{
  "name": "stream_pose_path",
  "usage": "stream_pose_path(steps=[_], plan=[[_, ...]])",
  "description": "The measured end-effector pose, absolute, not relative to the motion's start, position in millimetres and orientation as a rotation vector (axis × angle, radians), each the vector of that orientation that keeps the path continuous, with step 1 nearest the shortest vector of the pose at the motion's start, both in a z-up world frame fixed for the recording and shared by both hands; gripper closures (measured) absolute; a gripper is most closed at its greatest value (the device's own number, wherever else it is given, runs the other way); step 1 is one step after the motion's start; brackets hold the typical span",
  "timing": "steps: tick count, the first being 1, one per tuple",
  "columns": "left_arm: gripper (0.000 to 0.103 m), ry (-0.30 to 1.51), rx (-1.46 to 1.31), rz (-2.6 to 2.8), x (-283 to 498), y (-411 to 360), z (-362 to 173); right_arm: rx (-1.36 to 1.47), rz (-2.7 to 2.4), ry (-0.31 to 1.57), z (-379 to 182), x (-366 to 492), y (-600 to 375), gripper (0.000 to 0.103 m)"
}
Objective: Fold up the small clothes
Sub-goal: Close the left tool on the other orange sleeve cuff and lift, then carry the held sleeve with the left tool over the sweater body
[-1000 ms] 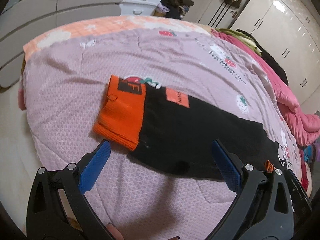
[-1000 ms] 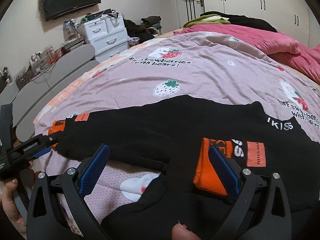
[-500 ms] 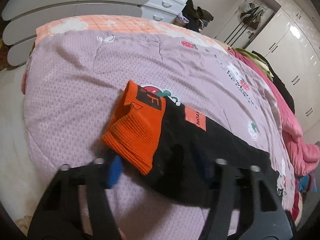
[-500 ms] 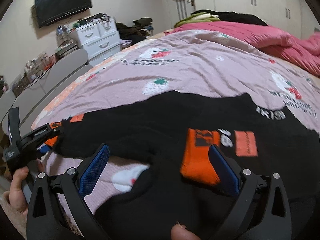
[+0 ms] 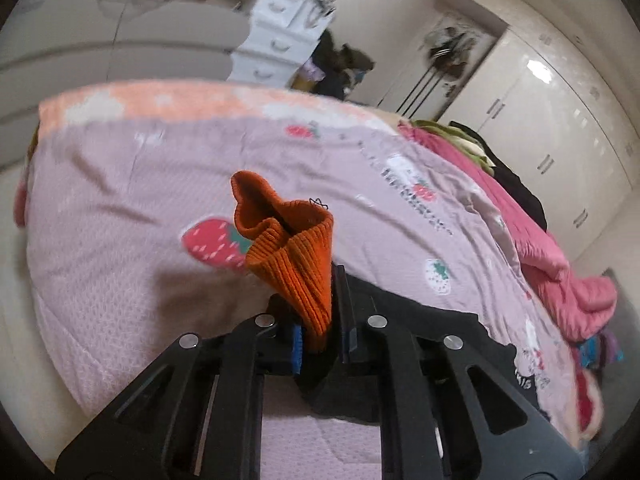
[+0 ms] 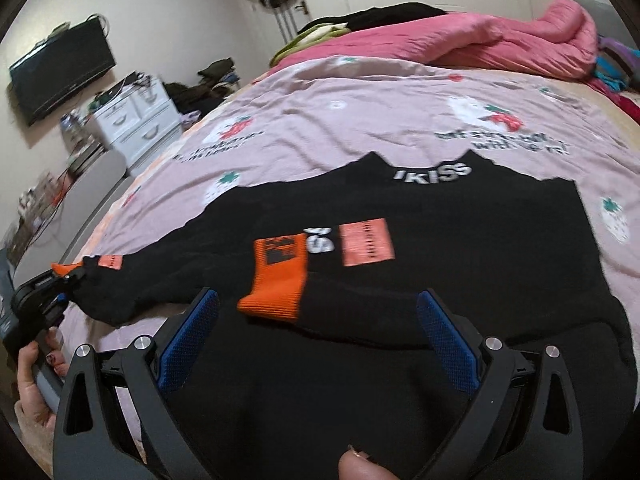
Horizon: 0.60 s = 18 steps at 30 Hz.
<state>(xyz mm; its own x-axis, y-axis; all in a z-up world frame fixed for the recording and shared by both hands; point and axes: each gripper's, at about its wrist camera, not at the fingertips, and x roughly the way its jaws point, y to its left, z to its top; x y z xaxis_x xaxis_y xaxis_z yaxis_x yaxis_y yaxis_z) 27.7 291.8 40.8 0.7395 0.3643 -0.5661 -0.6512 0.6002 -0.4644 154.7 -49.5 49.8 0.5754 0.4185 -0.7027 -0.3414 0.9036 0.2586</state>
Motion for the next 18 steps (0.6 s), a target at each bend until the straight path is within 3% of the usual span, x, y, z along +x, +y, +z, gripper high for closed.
stream_pose_path(steps=[18], plan=[[0.098, 0.365, -0.556, 0.401, 55, 232, 83, 0.218, 0.358, 0.807, 68, 142, -115, 0.004]])
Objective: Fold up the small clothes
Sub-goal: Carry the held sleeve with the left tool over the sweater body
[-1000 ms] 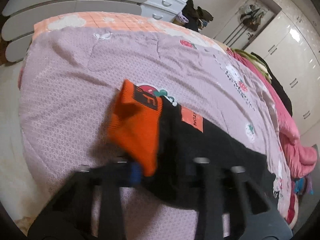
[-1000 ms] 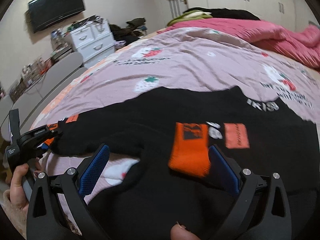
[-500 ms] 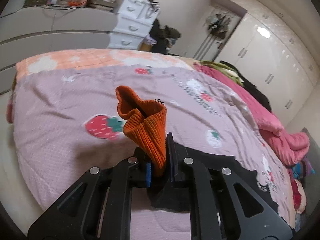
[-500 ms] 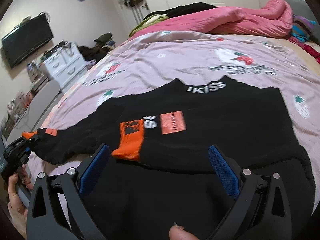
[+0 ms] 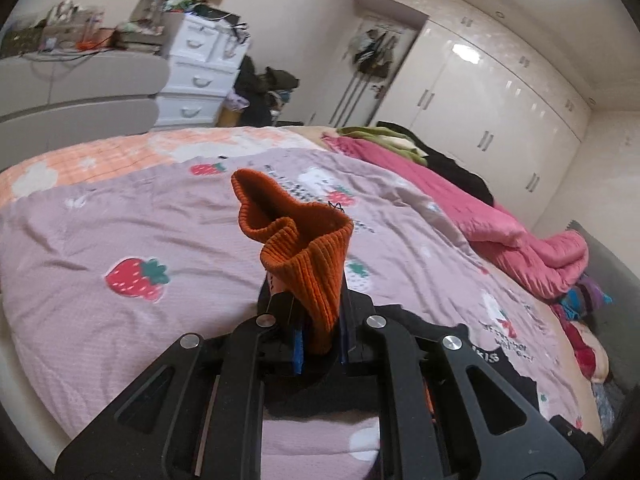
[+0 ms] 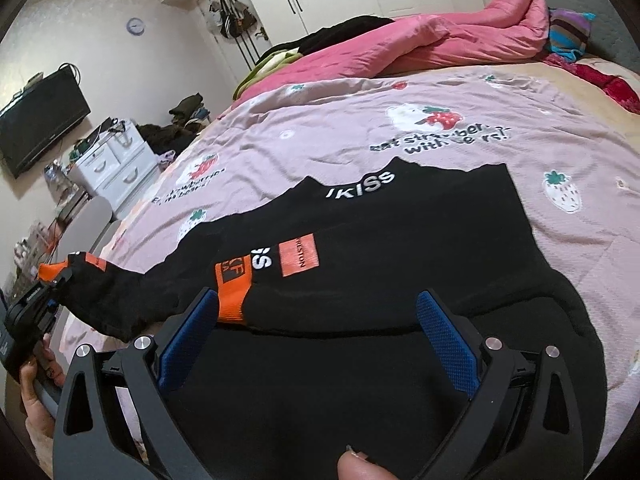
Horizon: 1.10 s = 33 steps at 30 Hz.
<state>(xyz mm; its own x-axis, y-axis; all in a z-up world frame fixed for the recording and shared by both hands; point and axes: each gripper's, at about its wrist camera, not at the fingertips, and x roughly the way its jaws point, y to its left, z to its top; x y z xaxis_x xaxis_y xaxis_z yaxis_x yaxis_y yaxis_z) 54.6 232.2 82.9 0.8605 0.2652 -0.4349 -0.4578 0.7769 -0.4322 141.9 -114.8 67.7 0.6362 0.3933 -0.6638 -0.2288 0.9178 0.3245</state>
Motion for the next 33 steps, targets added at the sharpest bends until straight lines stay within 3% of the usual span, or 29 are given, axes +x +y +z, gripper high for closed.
stream_pose_path(steps=[33], plan=[[0.098, 0.469, -0.503, 0.026, 124, 141, 116, 0.283, 0.276, 0.757, 87, 133, -172, 0.004]])
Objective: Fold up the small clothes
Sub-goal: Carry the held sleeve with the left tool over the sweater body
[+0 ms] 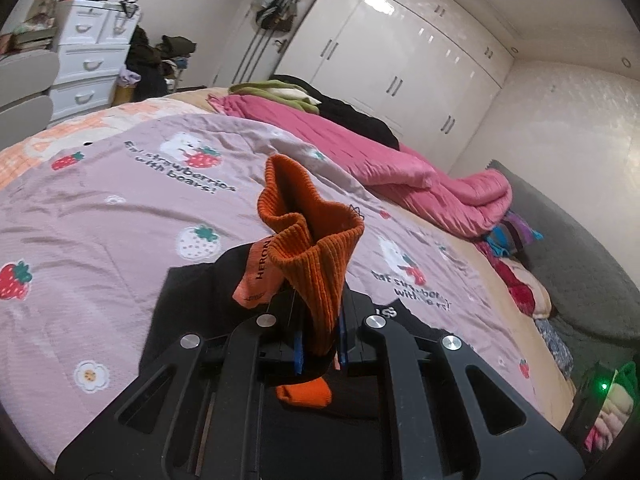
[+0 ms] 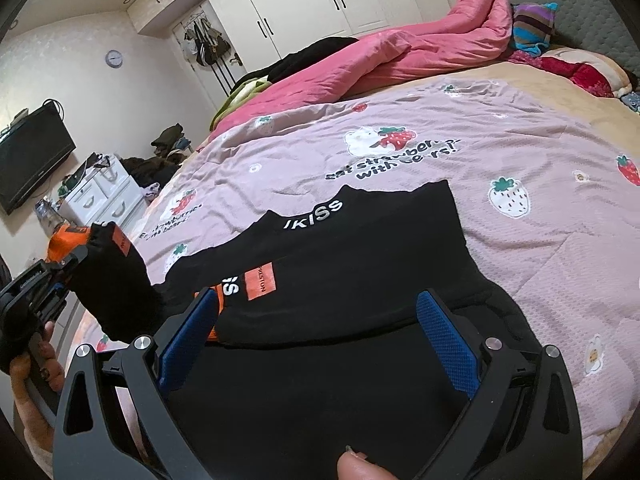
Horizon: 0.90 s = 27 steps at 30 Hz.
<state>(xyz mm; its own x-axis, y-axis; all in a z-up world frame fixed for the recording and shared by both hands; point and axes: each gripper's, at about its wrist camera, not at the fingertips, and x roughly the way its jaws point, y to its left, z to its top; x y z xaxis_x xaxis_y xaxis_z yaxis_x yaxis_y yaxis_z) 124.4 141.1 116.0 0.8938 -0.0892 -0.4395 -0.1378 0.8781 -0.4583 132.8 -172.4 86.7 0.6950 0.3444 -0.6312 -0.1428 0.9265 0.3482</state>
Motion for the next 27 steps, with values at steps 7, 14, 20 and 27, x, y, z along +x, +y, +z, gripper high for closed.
stream_pose_path(steps=[7, 14, 20, 27], plan=[[0.098, 0.507, -0.460, -0.033, 138, 118, 118, 0.267, 0.250, 0.745, 87, 132, -181, 0.004], [0.098, 0.583, -0.413, -0.123, 157, 88, 108, 0.290, 0.218, 0.755, 82, 134, -194, 0.004], [0.098, 0.665, -0.339, -0.172, 173, 63, 92, 0.308, 0.175, 0.736, 84, 133, -213, 0.004], [0.098, 0.742, -0.273, -0.234, 186, 39, 70, 0.336, 0.126, 0.739, 83, 133, -230, 0.004]])
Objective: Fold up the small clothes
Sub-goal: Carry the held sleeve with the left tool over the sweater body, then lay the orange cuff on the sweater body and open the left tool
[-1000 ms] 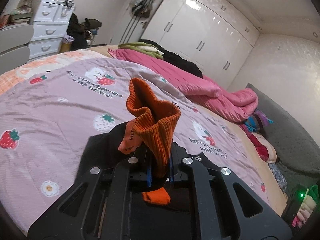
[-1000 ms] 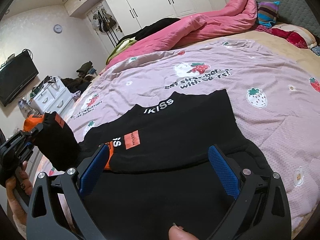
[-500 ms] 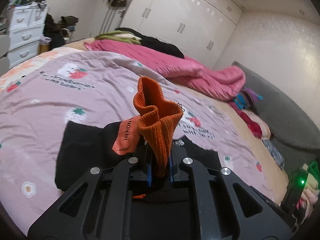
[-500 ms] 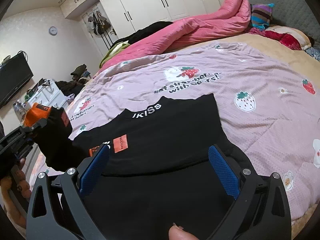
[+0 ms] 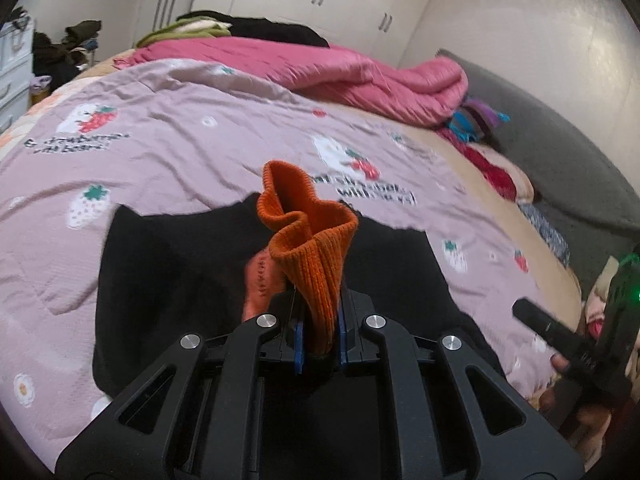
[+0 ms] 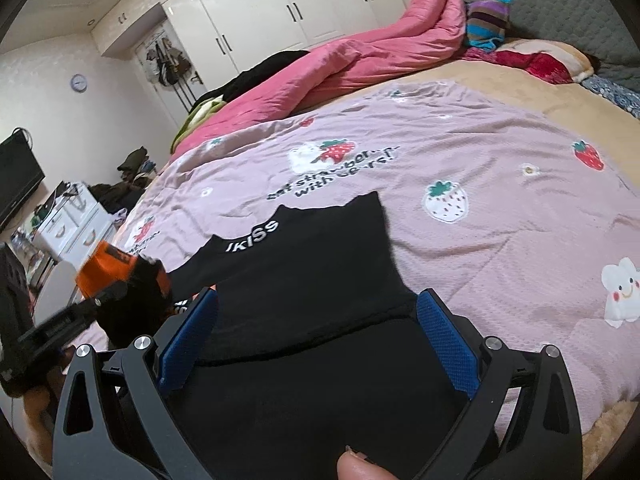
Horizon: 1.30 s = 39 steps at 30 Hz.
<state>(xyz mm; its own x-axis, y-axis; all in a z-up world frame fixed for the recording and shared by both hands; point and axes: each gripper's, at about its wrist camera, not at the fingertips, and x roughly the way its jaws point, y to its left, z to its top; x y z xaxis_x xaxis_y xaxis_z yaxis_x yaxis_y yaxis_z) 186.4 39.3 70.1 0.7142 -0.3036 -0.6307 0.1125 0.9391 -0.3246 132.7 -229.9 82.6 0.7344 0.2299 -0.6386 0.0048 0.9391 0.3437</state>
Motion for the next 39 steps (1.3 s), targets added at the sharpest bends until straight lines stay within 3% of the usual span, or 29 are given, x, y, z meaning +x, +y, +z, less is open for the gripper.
stream_pose_path(steps=[19, 23, 25, 28, 31, 33, 39], plan=[[0.093, 0.846, -0.210, -0.370, 198, 4, 40, 0.364, 0.055, 0.753, 73, 137, -253, 0.004], [0.076, 0.884, -0.198, -0.421, 199, -8, 33, 0.369, 0.049, 0.753, 73, 137, -256, 0.004], [0.075, 0.893, -0.189, -0.433, 199, -11, 30, 0.362, 0.043, 0.755, 72, 138, -256, 0.004], [0.065, 0.914, -0.178, -0.457, 197, -15, 28, 0.368, 0.040, 0.763, 70, 138, -256, 0.004], [0.052, 0.910, -0.169, -0.461, 198, -11, 34, 0.360, 0.049, 0.769, 69, 139, -253, 0.004], [0.035, 0.894, -0.158, -0.426, 200, -3, 40, 0.359, 0.068, 0.778, 67, 141, -249, 0.004], [0.017, 0.843, -0.213, -0.335, 211, 37, 52, 0.297, 0.142, 0.814, 57, 148, -217, 0.004]])
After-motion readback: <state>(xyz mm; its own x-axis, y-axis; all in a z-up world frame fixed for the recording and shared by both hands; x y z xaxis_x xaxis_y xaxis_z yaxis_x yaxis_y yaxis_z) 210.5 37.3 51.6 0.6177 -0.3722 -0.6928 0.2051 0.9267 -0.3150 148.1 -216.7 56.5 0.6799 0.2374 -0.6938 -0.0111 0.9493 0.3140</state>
